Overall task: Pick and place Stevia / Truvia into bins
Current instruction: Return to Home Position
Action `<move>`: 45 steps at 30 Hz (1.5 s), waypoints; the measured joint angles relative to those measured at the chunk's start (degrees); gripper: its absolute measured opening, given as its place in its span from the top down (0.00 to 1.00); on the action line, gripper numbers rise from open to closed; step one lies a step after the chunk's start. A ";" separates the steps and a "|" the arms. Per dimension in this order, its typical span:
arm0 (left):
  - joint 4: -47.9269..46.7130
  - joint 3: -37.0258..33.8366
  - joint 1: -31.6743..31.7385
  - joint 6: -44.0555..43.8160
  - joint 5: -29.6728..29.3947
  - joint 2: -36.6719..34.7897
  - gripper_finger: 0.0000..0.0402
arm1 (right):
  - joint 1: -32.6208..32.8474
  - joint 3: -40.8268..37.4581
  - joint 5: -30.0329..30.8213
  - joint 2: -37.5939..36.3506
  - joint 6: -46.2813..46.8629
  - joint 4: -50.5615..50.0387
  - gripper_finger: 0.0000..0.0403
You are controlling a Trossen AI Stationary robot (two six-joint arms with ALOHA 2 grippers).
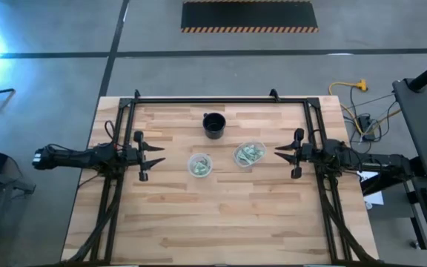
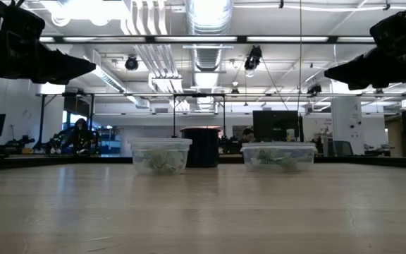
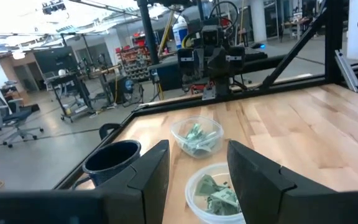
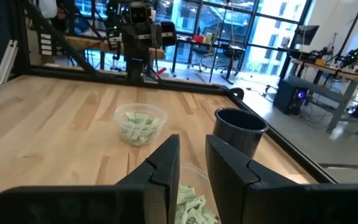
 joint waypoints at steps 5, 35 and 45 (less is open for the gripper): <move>-0.04 -0.02 0.00 0.02 -0.02 0.84 0.64 | 0.00 0.00 -0.02 0.00 0.00 -0.02 0.83; 2.61 -0.09 0.00 0.04 -0.09 5.23 0.64 | 0.01 0.00 -0.17 0.00 0.02 -0.02 0.83; 2.64 -0.09 0.00 0.04 -0.11 5.25 0.64 | 0.00 0.00 -0.16 0.00 0.02 -0.02 0.83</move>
